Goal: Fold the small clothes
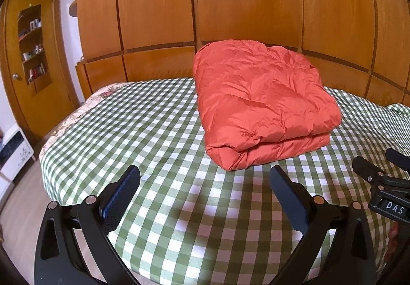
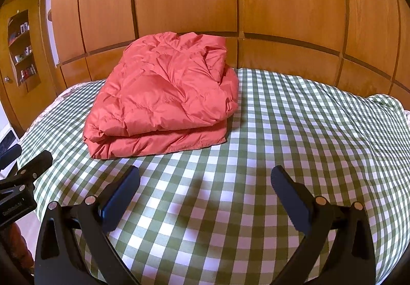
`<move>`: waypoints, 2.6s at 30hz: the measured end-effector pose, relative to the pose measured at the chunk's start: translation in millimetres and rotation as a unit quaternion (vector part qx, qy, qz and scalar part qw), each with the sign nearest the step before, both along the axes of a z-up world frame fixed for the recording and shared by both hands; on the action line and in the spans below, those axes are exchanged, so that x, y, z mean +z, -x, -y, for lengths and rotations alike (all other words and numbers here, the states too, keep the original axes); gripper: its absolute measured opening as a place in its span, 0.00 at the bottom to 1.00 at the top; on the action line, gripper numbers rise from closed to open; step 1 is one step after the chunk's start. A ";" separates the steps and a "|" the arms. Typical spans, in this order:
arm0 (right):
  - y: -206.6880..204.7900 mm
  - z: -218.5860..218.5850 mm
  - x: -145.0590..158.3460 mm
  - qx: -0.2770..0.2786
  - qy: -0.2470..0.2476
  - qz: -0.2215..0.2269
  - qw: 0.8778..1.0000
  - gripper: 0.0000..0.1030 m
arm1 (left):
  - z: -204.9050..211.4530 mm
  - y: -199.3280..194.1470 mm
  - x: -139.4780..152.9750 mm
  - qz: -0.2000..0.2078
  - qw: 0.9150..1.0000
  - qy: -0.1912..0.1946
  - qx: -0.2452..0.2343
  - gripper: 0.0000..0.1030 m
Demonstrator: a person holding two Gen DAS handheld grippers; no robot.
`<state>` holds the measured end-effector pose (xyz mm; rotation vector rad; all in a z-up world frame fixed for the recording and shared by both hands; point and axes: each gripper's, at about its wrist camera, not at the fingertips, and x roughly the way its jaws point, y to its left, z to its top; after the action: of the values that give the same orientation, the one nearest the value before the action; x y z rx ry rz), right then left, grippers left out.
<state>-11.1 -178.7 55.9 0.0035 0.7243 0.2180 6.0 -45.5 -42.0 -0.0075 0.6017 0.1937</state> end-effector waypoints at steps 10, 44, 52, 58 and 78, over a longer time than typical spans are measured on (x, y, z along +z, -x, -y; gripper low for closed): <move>-0.5 -4.0 -1.3 0.006 0.004 0.000 1.000 0.98 | -1.8 -0.5 -0.1 0.001 1.000 0.002 -0.001 0.97; -5.3 -6.3 -8.4 0.017 0.004 -0.011 1.000 0.98 | 5.3 1.6 0.5 0.009 1.000 0.004 -0.005 0.97; -6.6 -8.4 -10.2 0.020 0.006 -0.014 1.000 0.98 | 5.5 0.8 -0.1 0.010 1.000 0.007 -0.002 0.97; -8.1 -8.3 -12.4 0.020 0.006 -0.017 1.000 0.98 | 3.8 -1.3 -1.6 0.007 1.000 0.015 0.000 0.97; -29.3 -7.7 -33.3 0.015 0.003 -0.051 0.999 0.98 | -4.6 -22.0 -20.2 -0.036 0.998 0.046 0.005 0.97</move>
<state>18.2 -171.0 22.6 -0.0017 0.8274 0.2450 28.0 -40.9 -62.2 -0.0931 0.6812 0.1773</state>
